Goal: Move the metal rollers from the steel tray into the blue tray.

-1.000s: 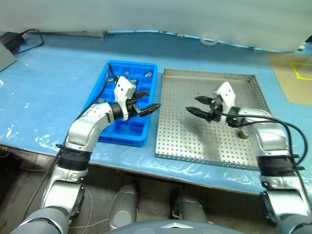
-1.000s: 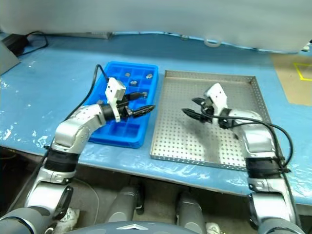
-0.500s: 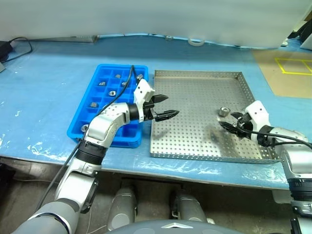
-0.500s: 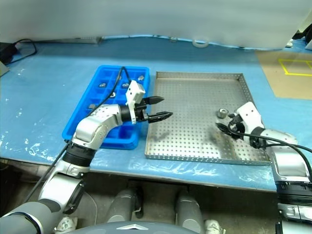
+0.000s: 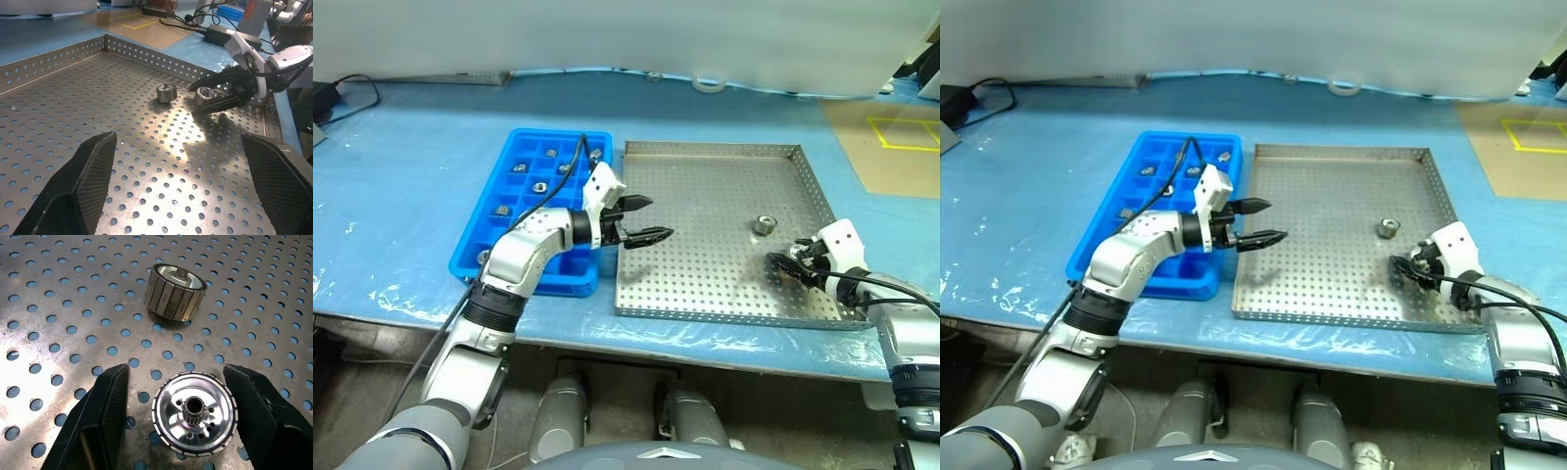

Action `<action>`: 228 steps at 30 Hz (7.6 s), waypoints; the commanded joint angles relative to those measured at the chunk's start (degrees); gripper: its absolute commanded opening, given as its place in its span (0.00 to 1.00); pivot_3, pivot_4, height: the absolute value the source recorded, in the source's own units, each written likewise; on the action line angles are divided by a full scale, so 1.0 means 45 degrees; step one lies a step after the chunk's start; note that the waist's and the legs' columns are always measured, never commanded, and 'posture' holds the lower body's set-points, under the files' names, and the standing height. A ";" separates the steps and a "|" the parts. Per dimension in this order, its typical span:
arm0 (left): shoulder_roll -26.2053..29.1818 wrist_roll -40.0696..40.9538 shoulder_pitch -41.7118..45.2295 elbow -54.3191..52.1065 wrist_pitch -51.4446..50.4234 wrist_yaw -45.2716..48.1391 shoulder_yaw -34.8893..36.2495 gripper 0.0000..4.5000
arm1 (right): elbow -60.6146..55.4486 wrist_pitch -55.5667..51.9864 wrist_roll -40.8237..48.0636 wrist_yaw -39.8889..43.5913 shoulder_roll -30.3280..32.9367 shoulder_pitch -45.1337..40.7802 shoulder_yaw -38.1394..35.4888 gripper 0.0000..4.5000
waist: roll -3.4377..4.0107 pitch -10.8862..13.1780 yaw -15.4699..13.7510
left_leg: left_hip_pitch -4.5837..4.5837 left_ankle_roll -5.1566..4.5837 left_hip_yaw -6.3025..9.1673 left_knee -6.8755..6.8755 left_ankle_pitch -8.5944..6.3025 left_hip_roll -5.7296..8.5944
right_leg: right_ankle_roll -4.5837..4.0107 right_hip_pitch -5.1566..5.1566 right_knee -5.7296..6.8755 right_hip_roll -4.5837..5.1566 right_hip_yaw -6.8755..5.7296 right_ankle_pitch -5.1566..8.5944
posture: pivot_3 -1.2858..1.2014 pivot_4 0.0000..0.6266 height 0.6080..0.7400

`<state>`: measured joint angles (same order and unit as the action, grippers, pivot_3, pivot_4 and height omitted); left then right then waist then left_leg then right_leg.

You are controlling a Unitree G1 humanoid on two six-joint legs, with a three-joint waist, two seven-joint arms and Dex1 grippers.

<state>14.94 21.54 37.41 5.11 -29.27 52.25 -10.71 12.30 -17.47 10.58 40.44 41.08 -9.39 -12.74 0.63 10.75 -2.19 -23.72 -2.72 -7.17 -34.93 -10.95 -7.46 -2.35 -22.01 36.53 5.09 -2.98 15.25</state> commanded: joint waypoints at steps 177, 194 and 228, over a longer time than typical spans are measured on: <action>0.5191 0.1477 -0.2253 -0.3535 -0.1158 -0.4610 0.6211 0.95 | 1.2156 0.5490 -0.1647 -0.0991 -0.8720 -1.3217 0.3997 0.36 | 0.0034 0.0029 -0.1920 | -0.0326 0.0312 0.0073 0.0199 0.0352 -0.0137 | -0.0131 -0.0264 0.0059 -0.0007 -0.0338 -0.0045 | 0.67 0.24 1.00; 0.4902 0.1090 -0.2128 -0.3488 -0.0758 -0.5276 0.6315 0.95 | 1.3183 0.5727 -0.2182 -0.2214 -0.9560 -1.3461 0.3068 0.36 | 0.0034 0.0029 -0.1806 | -0.0331 0.0313 0.0070 0.0199 0.0351 -0.0146 | -0.0131 -0.0274 0.0069 -0.0008 -0.0342 -0.0045 | 0.67 0.24 1.00; 0.6493 0.3703 -0.2849 -0.4906 -0.3054 -0.2679 0.5862 0.95 | 0.5753 0.2611 -0.1294 0.0381 -1.0169 -0.9744 0.5097 0.36 | 0.0003 0.0024 -0.1337 | -0.0314 0.0401 0.0069 0.0240 0.0396 -0.0194 | -0.0130 -0.0282 0.0067 -0.0063 -0.0346 -0.0061 | 0.62 0.24 1.00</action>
<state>42.33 38.75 26.27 -14.32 -43.51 37.99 16.79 42.87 -5.44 2.70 40.57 -5.70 -52.74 11.71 0.65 10.86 -8.21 -25.14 -0.91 -6.86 -33.85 -9.17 -8.36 -2.94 -23.28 36.84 4.78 -4.54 14.97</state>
